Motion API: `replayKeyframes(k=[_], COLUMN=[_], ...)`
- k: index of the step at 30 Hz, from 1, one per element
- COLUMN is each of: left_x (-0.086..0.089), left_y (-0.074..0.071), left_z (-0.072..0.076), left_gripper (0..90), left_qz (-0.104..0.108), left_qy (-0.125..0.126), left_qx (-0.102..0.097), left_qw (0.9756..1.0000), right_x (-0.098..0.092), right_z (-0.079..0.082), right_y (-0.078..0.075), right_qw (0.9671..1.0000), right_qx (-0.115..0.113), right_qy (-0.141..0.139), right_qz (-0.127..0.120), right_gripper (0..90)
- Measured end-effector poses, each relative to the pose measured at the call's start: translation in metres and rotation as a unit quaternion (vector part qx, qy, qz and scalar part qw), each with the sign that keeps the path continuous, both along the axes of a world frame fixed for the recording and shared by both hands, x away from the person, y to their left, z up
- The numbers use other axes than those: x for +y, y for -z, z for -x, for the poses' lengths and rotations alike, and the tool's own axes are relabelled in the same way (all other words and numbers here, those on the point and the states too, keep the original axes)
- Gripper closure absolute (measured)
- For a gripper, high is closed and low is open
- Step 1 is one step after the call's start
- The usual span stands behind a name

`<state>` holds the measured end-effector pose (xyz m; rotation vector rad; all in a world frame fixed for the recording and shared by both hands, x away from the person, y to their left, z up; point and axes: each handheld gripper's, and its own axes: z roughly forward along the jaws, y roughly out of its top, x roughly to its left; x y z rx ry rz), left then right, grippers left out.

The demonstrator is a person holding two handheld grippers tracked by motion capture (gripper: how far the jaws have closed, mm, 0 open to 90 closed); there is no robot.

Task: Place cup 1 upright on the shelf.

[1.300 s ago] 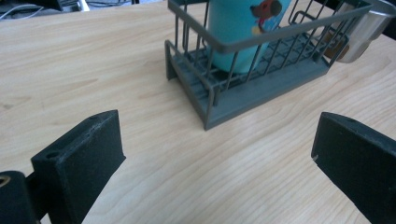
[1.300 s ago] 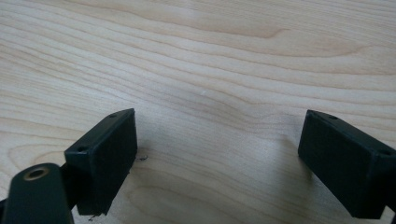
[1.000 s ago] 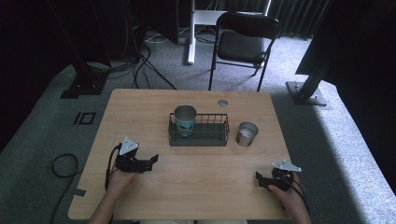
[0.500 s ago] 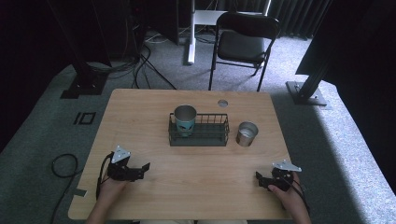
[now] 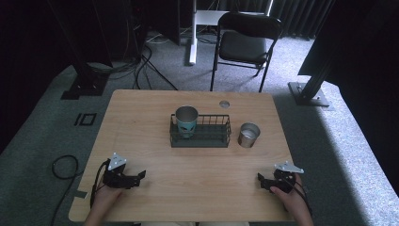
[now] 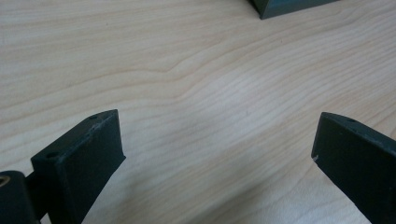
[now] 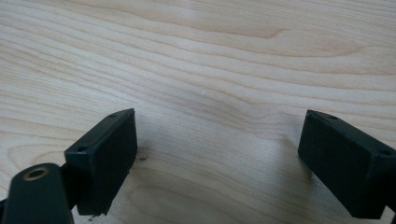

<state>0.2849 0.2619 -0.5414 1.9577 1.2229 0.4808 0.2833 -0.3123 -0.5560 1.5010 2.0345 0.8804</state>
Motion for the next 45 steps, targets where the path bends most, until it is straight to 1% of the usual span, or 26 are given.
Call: replayKeyframes(k=[1,6,7,10,12,14,19,23,24,26,27,31,33,35,36,45], left_x=[0.001,0.005,0.006,0.01,0.014,0.018,0.025,0.032,0.033,0.034,0.034,0.033,0.032,0.03,0.029,0.03], left_y=[0.001,0.005,0.006,0.007,0.008,0.009,0.007,0.009,0.01,0.01,0.011,0.011,0.012,0.012,0.012,0.012], left_z=[0.001,0.006,0.007,0.009,0.009,0.01,0.011,0.011,0.011,0.011,0.011,0.01,0.009,0.009,0.009,0.008], left_gripper=[2.7,2.7,2.7,2.7,2.8,2.8,2.8,2.8,2.8,2.8,2.8,2.8,2.7,2.8,2.8,2.7], left_qz=[-0.004,-0.022,-0.021,-0.03,-0.028,-0.027,-0.021,-0.031,-0.03,-0.036,-0.035,-0.04,-0.048,-0.056,-0.063,-0.063], left_qy=[-0.001,-0.006,-0.007,-0.019,-0.032,-0.047,-0.06,-0.081,-0.083,-0.084,-0.086,-0.078,-0.071,-0.072,-0.07,-0.07], left_qx=[-0.004,0.001,0.001,0.0,0.008,0.011,0.012,0.019,0.018,0.02,0.021,0.029,0.035,0.035,0.035,0.035], left_qw=[1.0,0.9997,0.9998,0.9994,0.9991,0.9985,0.9979,0.996,0.996,0.9956,0.9955,0.9957,0.9957,0.9952,0.9949,0.9949], right_x=[0.0,0.0,0.0,0.0,0.0,0.0,0.0,0.0,0.0,0.0,0.0,0.0,0.0,0.0,0.0,0.0], right_z=[0.0,0.0,0.0,0.0,0.0,0.0,0.0,0.0,0.0,0.0,0.0,0.0,0.0,0.0,0.0,0.0], right_y=[0.0,0.0,0.0,0.0,0.0,0.0,0.0,0.0,0.0,0.0,0.0,0.0,0.0,0.0,0.0,0.0], right_qw=[1.0,1.0,1.0,1.0,1.0,1.0,1.0,1.0,1.0,1.0,1.0,1.0,1.0,1.0,1.0,1.0], right_qx=[0.0,0.0,0.0,0.0,0.0,0.0,0.0,0.0,0.0,0.0,0.0,0.0,0.0,0.0,0.0,0.0], right_qy=[0.0,0.0,0.0,0.0,0.0,0.0,0.0,0.0,0.0,0.0,0.0,0.0,0.0,0.0,0.0,0.0], right_qz=[0.0,0.0,0.0,0.0,0.0,0.0,0.0,0.0,0.0,0.0,0.0,0.0,0.0,0.0,0.0,0.0], right_gripper=[11.3,11.3,11.3,11.3,11.3,11.3,11.3,11.3,11.3,11.3,11.3,11.3,11.3,11.3,11.3,11.3])
